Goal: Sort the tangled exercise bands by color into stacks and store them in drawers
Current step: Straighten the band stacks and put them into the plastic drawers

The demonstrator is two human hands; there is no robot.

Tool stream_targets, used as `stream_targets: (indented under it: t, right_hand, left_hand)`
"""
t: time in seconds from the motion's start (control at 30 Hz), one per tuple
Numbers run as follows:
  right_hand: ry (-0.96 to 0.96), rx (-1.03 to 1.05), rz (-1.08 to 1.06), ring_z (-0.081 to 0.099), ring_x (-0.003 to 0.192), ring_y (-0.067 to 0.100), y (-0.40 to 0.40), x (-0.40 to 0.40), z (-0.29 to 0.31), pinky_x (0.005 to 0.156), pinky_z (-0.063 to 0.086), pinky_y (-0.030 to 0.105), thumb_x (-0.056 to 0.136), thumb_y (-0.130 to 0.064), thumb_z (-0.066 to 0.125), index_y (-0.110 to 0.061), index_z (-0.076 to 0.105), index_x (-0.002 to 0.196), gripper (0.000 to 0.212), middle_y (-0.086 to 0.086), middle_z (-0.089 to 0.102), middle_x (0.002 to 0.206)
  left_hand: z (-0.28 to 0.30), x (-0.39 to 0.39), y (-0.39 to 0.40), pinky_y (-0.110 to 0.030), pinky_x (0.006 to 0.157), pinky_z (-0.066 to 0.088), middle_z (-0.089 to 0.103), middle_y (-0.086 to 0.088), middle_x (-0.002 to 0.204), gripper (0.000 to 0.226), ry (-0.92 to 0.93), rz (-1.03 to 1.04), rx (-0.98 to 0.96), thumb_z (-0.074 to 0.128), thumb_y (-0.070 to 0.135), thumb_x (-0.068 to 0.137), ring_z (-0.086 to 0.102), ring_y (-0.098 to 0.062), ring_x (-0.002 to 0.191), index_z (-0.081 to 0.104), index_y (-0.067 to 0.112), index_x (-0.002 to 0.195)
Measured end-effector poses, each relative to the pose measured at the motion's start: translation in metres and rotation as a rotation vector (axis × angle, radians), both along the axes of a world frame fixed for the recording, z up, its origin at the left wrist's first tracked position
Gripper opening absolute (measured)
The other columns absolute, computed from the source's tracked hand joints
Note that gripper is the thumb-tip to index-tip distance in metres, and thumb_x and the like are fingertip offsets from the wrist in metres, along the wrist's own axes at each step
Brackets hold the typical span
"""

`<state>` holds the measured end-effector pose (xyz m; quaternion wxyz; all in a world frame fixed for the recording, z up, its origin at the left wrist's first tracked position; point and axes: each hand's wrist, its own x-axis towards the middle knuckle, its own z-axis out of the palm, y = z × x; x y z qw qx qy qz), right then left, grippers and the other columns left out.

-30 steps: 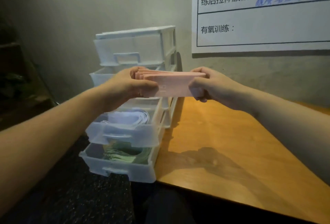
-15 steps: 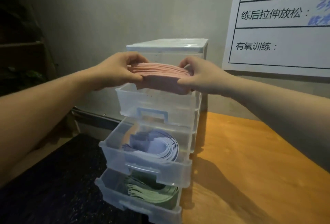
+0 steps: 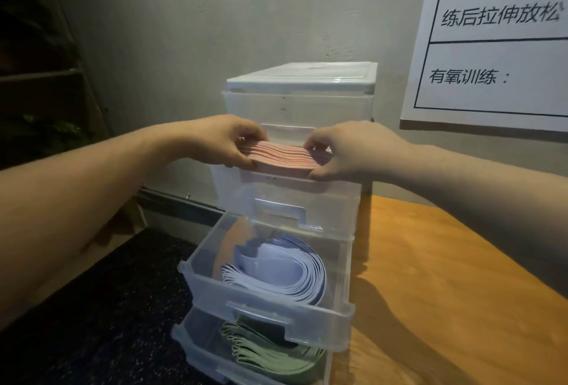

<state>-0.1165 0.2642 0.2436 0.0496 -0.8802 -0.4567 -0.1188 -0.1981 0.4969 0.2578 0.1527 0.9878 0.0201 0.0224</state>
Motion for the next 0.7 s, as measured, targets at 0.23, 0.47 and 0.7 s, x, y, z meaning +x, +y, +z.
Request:
stream_targets:
  t: [0.23,0.47,0.7]
  right_hand:
    - [0.312,-0.08,-0.088,0.068,0.076,0.016,0.024,0.011,0.006,0.053,0.054,0.022,0.091,-0.025,0.072,-0.018,0.061,0.124,0.035,0.004,0.069,0.109]
    - [0.101,-0.118,-0.093,0.064,0.095,0.026,0.025,0.013,-0.014,0.088,0.059,0.039,0.091,-0.018,0.066,-0.022,0.064,0.125,0.034,0.004,0.068,0.109]
    - [0.143,-0.21,-0.044,0.064,0.088,0.018,0.025,0.019,-0.015,0.061,0.046,0.025,0.092,-0.038,0.067,-0.03,0.07,0.117,0.026,-0.004,0.071,0.102]
  left_hand:
    - [0.011,0.022,-0.006,-0.028,0.064,0.06,0.07,0.007,0.109,0.034,0.206,0.066,-0.029,0.081,0.021,0.084,0.071,-0.019,0.09,0.065,0.03,0.113]
    - [-0.015,0.029,-0.006,-0.006,0.072,0.042,0.069,0.01,0.108,0.037,0.051,-0.029,0.18,0.076,0.019,0.089,0.062,0.001,0.086,0.067,0.024,0.125]
    - [-0.011,0.028,-0.007,-0.011,0.082,0.049,0.07,0.015,0.108,0.028,0.314,0.029,0.057,0.068,0.017,0.093,0.064,-0.001,0.097,0.07,0.036,0.114]
